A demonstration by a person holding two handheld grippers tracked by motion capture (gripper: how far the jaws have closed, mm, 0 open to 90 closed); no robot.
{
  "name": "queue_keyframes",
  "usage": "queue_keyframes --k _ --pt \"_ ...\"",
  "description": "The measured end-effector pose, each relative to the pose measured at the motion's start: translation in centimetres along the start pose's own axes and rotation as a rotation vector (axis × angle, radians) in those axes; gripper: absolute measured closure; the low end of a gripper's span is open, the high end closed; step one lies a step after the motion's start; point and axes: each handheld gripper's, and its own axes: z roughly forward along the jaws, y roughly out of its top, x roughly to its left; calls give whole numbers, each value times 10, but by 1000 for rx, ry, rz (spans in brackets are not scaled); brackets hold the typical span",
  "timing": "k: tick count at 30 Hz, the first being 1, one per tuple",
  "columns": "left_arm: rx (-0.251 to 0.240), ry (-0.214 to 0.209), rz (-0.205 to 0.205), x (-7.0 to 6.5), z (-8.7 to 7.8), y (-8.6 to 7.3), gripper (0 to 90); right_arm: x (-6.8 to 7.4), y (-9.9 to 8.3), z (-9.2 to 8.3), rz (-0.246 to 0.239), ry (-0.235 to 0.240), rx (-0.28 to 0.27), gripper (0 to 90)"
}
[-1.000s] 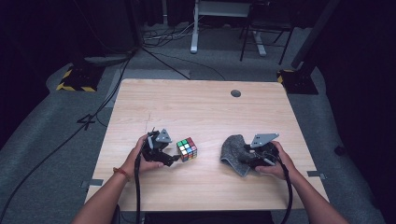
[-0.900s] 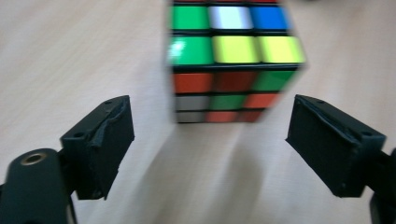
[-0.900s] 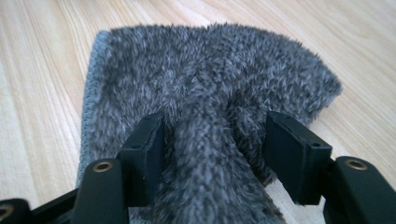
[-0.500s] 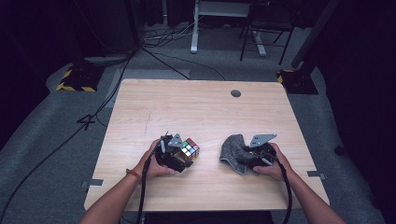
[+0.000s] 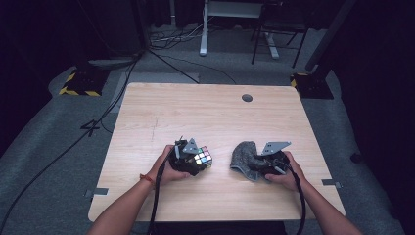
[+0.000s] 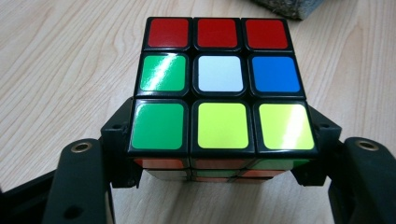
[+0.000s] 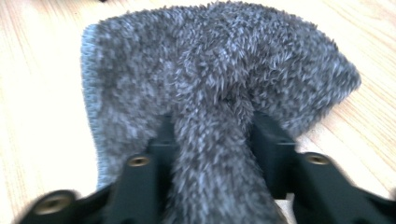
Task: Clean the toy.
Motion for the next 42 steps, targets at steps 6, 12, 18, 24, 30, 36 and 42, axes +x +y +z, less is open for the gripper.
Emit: queue_keyframes --k 6,12,18,24,30,36,42 --pt "7 -31 54 -13 0 8 336 1 1 -3 -29 -7 -12 754" --pt "-11 -44 88 -22 -4 20 336 -1 6 -24 -12 -6 -105 758" --pt "-8 -60 132 -31 2 35 337 9 23 -50 -38 30 -221 757" --pt "23 -76 179 -45 16 48 337 28 41 -48 -89 98 -240 757" --pt "6 -108 227 -61 23 66 337 50 58 -38 -134 175 -232 755" --pt "18 -120 230 -64 26 67 338 61 64 -34 -169 131 -187 755" --pt "14 -118 220 -60 18 62 339 49 56 -37 -151 55 -141 759"
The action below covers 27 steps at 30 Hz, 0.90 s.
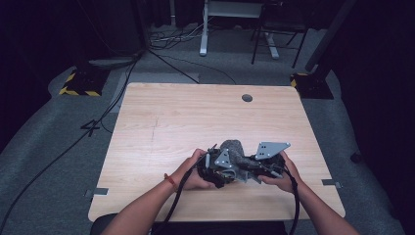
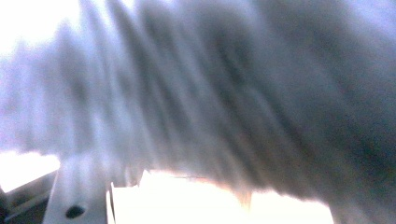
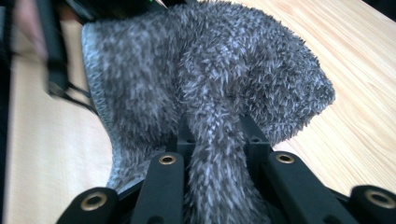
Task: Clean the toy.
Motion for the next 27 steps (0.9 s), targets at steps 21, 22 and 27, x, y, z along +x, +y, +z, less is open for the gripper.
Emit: queue_keyframes --k 21,22,27 --pt "0 48 37 -3 -8 3 339 0 1 -2 21 -20 -41 763" --pt "-11 48 33 -3 -10 3 339 -3 -3 -1 29 -33 -28 764" --pt "-30 58 35 -2 -18 1 339 -9 -16 3 65 -15 -6 764"
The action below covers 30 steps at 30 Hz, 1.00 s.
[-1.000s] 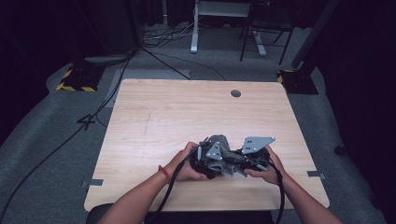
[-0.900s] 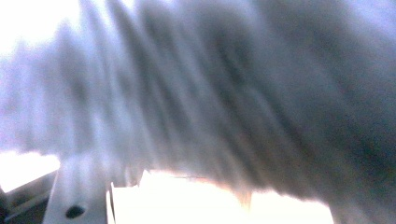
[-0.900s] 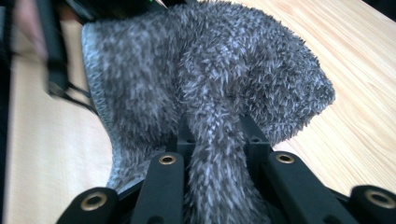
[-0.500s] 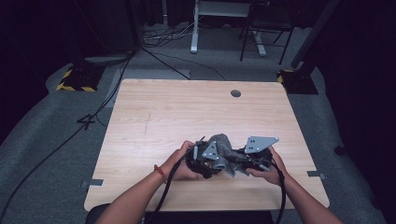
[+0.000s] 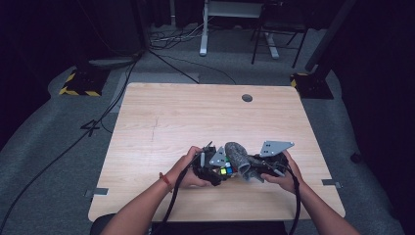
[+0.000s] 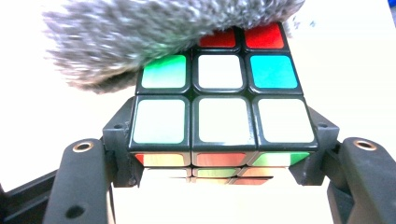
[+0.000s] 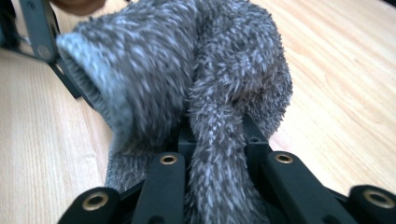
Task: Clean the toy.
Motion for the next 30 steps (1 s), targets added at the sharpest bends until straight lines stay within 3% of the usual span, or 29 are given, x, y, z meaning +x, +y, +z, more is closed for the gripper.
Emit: queue_keyframes --k 6,12,17,26,30 --pt "-47 13 -5 3 -11 0 339 1 -6 8 2 18 38 764" --pt "-65 11 -23 4 -8 0 338 7 -4 11 5 70 7 766" --pt "-53 21 -31 5 -5 0 334 7 -2 5 11 62 -49 766" --pt "-3 45 -5 2 6 5 330 14 11 -4 -19 79 -136 767" --pt "17 51 8 1 11 6 332 17 15 -3 -43 73 -118 766"
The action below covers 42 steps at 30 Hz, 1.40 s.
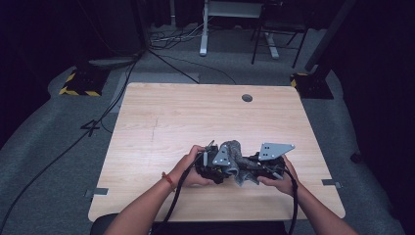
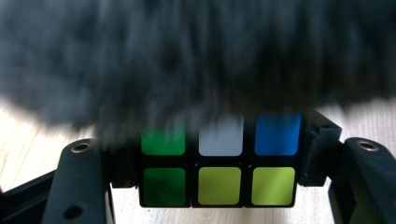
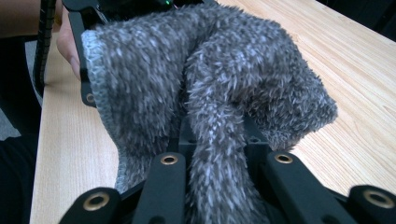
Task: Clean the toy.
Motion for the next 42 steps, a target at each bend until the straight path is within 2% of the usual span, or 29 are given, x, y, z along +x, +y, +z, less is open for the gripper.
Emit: queue_keyframes --k 6,11,14,16,18,21,25,28,31,35,42 --pt "-33 -20 11 1 -5 0 335 -8 -7 -2 0 -49 55 767" --pt "-67 -17 6 1 -14 -1 336 -18 -20 0 44 -49 98 767" --pt "-87 -20 8 1 -18 -2 335 -21 -25 2 62 -40 119 767" --pt "-82 -8 14 1 -18 -1 335 -21 -26 3 58 -44 125 767" --pt "-52 7 29 0 -16 0 336 -18 -24 1 53 -26 88 767" --pt "-39 -5 25 -1 -10 1 335 -9 -15 -1 18 -24 44 767" --pt "-28 -7 26 -3 -6 2 335 -3 -4 -4 -3 -17 -4 767" --pt "-36 -15 20 -3 -7 1 336 -5 -4 -3 2 -37 10 767" --pt "-51 -20 23 -3 -11 2 336 -10 -8 0 4 -72 69 767" --pt "-74 -16 18 -2 -18 2 335 -16 -17 3 32 -69 106 768" --pt "-167 -23 -9 2 -34 2 335 -15 -25 5 47 -50 137 767"
